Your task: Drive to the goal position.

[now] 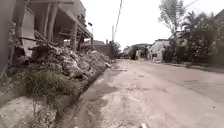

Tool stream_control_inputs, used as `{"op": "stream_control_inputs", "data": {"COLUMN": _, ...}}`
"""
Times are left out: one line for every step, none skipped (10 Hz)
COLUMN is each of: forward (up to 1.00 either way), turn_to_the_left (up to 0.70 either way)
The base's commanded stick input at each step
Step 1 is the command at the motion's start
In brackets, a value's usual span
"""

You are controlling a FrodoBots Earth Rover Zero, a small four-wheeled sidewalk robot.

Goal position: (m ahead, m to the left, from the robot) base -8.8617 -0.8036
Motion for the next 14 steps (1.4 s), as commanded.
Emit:
{"op": "stream_control_inputs", "data": {"forward": 0.06, "turn_to_the_left": 0.00}}
{"op": "stream_control_inputs", "data": {"forward": 0.06, "turn_to_the_left": 0.00}}
{"op": "stream_control_inputs", "data": {"forward": 0.06, "turn_to_the_left": 0.00}}
{"op": "stream_control_inputs", "data": {"forward": 0.06, "turn_to_the_left": 0.00}}
{"op": "stream_control_inputs", "data": {"forward": 0.06, "turn_to_the_left": 0.00}}
{"op": "stream_control_inputs", "data": {"forward": 0.06, "turn_to_the_left": 0.00}}
{"op": "stream_control_inputs", "data": {"forward": 0.06, "turn_to_the_left": 0.00}}
{"op": "stream_control_inputs", "data": {"forward": 0.06, "turn_to_the_left": 0.00}}
{"op": "stream_control_inputs", "data": {"forward": 0.06, "turn_to_the_left": 0.00}}
{"op": "stream_control_inputs", "data": {"forward": 0.06, "turn_to_the_left": 0.00}}
{"op": "stream_control_inputs", "data": {"forward": 0.06, "turn_to_the_left": 0.00}}
{"op": "stream_control_inputs", "data": {"forward": 0.06, "turn_to_the_left": 0.00}}
{"op": "stream_control_inputs", "data": {"forward": 0.06, "turn_to_the_left": 0.00}}
{"op": "stream_control_inputs", "data": {"forward": 0.06, "turn_to_the_left": 0.00}}
